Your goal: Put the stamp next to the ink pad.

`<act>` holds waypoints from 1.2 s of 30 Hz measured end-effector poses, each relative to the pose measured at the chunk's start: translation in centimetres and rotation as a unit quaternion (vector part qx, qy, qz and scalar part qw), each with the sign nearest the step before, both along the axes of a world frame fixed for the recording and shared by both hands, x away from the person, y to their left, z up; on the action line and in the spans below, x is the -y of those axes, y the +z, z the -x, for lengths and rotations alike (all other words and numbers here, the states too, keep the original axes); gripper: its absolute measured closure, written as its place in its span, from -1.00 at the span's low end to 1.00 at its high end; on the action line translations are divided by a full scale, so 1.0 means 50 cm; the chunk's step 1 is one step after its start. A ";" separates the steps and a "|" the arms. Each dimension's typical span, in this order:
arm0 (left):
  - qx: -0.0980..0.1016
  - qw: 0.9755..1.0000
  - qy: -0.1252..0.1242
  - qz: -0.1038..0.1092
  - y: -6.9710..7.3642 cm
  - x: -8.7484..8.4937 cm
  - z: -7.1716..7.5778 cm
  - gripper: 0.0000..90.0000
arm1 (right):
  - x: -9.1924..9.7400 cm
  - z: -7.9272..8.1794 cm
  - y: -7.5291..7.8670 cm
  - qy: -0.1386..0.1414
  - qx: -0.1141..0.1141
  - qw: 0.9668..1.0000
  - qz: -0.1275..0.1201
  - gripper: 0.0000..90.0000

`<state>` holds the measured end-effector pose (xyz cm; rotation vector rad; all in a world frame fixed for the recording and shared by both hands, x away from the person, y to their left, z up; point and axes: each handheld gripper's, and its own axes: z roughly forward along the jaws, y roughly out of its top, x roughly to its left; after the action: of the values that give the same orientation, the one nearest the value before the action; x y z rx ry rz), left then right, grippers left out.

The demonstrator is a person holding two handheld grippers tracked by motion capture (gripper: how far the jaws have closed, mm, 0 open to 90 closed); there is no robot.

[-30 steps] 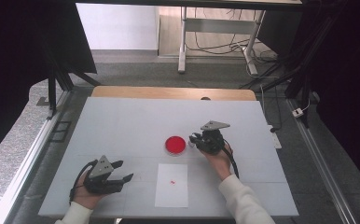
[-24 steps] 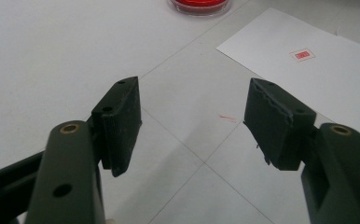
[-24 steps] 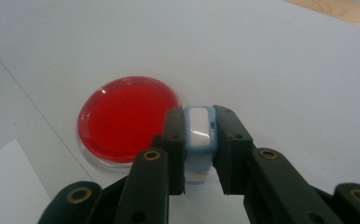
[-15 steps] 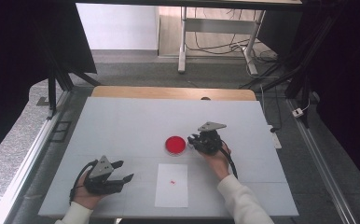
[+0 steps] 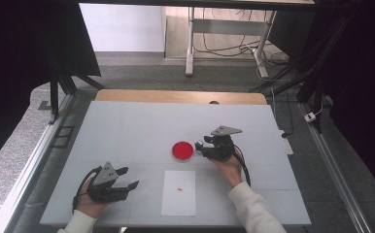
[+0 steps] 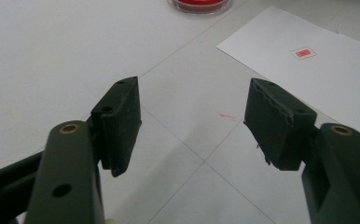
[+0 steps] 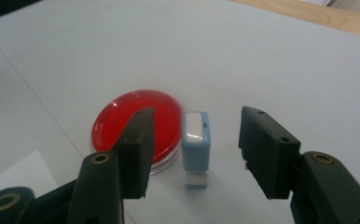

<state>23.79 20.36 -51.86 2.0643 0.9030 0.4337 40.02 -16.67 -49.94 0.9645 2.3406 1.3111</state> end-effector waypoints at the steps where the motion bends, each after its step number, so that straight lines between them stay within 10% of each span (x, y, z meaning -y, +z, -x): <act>1: 0.000 1.000 0.000 0.000 0.000 0.000 -0.001 -0.20 | 0.004 0.002 0.003 0.001 0.004 1.000 -0.004 -0.04; 18: -0.006 1.000 0.006 0.002 -0.003 -0.006 -0.003 -0.22 | 0.069 0.073 0.033 0.026 0.041 0.999 -0.017 -0.11; 36: -0.010 1.000 0.003 -0.003 -0.009 -0.005 -0.007 -0.22 | 0.233 0.198 0.010 -0.010 0.059 0.998 -0.005 -0.11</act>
<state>24.12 20.58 -52.30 2.0760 0.9216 0.4201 30.15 -28.31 -49.46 0.8858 2.2340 1.3358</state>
